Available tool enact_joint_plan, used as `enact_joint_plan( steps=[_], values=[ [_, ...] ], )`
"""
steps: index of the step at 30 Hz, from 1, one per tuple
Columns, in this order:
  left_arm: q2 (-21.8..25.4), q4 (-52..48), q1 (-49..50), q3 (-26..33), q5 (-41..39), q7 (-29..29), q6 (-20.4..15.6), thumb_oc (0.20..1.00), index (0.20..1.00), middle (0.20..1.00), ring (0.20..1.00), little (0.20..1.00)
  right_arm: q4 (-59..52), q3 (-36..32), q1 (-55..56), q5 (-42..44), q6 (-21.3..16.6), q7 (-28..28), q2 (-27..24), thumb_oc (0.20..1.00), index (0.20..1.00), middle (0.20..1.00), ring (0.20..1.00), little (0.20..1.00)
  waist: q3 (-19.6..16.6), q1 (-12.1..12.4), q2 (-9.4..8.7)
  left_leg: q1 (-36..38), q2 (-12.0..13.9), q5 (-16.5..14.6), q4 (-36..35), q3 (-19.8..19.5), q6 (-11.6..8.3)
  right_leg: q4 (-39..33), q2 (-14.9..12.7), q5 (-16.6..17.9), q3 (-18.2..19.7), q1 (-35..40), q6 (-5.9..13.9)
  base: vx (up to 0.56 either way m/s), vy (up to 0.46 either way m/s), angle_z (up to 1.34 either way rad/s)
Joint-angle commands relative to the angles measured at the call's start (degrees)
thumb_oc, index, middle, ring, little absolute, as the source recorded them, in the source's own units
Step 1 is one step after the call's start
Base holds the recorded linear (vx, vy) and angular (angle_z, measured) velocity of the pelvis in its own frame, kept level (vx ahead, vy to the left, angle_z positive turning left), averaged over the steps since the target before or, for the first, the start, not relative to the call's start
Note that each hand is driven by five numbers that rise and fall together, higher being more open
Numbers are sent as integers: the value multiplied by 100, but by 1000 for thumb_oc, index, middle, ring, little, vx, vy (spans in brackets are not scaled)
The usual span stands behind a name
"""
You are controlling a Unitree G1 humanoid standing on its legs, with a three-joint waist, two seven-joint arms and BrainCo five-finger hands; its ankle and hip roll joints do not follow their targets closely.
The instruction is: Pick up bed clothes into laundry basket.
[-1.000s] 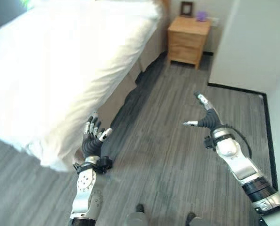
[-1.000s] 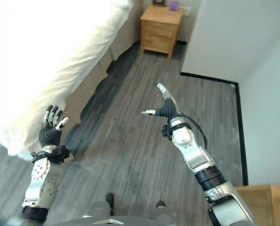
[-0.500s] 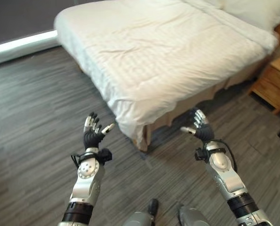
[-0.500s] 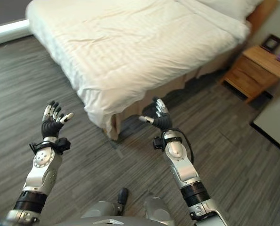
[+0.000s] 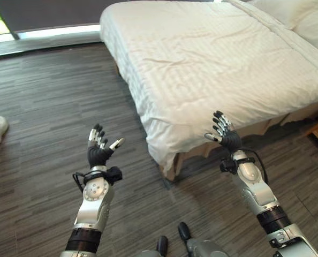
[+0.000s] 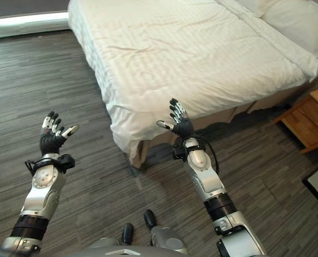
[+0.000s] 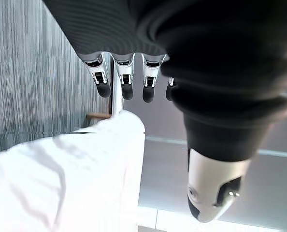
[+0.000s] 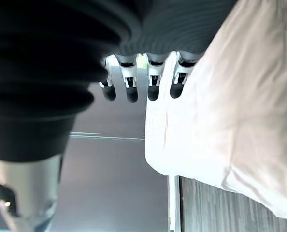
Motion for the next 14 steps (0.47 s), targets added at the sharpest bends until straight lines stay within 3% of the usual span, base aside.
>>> enact_joint_plan(
  steps=[1,3,14],
  values=[
    [463,-604,385,421,445,-86,-176,1000,1000,1000,1000,1000,-362,85,-96,216,-306,159,78,1000,1000,1000,1000,1000,-335,202,-16,-109,307,-641,-293,-655,-428,215,294,-516,-5,-86,-111,10,-16,-5],
    [472,-814,634,965,79,-81,-348,1000,1000,1000,1000,1000,-399,-9,-121,320,-356,220,-9,1000,1000,1000,1000,1000,-320,272,12,-124,303,-642,-293,-716,-425,195,291,-544,5,-62,-132,1,-32,1],
    [632,-599,798,1330,-131,-85,-374,1000,1000,1000,1000,1000,-316,-149,-175,666,-321,321,-39,1000,1000,1000,1000,1000,-379,234,93,-6,390,-708,-293,-641,-446,148,229,-677,-38,109,-174,4,-9,-2]
  ],
)
